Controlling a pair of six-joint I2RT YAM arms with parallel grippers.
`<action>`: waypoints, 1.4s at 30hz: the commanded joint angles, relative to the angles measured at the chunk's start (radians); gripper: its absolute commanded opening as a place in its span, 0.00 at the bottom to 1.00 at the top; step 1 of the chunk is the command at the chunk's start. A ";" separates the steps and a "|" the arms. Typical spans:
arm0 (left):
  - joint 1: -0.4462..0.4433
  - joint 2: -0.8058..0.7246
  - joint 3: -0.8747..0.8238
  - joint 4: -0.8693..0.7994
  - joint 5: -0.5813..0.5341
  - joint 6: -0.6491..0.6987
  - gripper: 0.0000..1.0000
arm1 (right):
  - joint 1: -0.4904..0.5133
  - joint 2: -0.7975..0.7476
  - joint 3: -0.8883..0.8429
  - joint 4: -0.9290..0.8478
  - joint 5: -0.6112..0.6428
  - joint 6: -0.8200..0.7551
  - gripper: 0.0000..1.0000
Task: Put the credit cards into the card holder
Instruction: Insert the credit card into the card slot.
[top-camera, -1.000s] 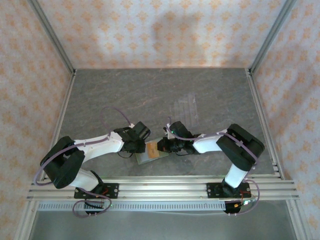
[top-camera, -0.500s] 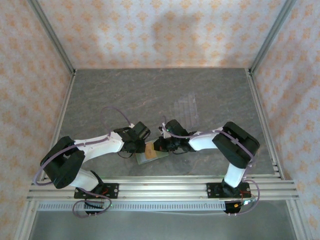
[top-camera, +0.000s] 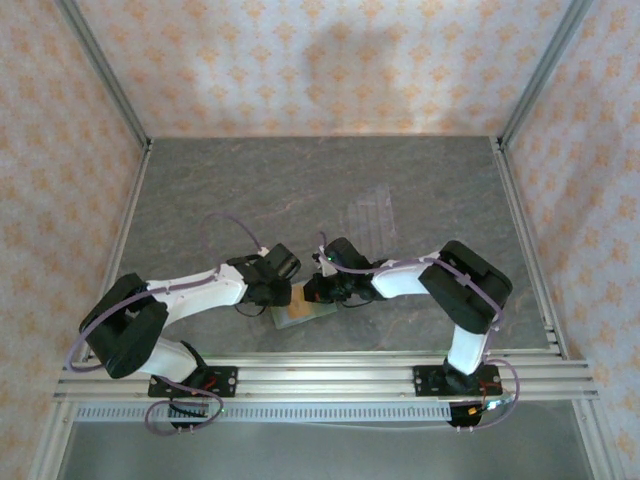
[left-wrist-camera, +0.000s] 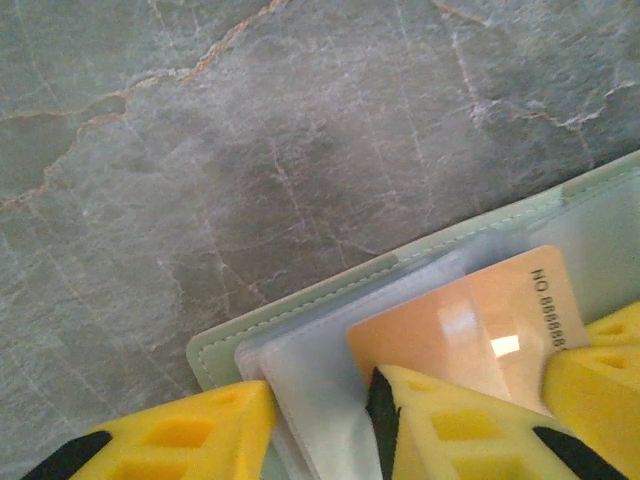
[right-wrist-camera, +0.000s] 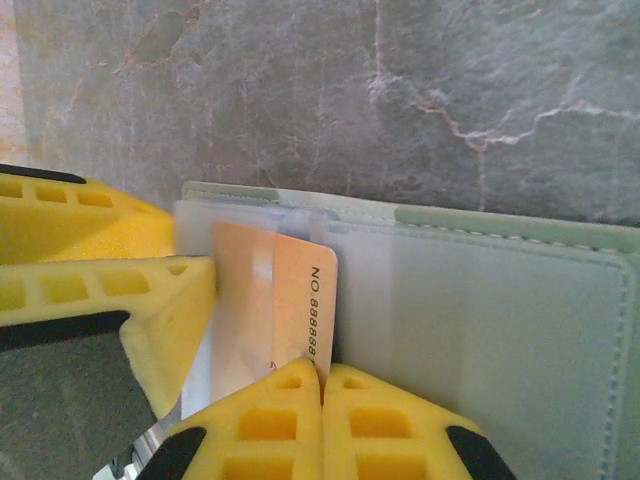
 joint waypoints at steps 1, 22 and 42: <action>0.002 -0.075 0.006 -0.112 -0.020 -0.002 0.37 | 0.022 0.020 0.003 -0.060 0.030 -0.016 0.00; 0.018 0.006 -0.109 0.015 0.010 -0.033 0.00 | 0.035 0.016 0.061 -0.156 0.045 -0.041 0.00; -0.027 0.036 -0.131 0.058 -0.033 -0.077 0.00 | 0.097 -0.043 -0.009 0.074 0.212 0.273 0.02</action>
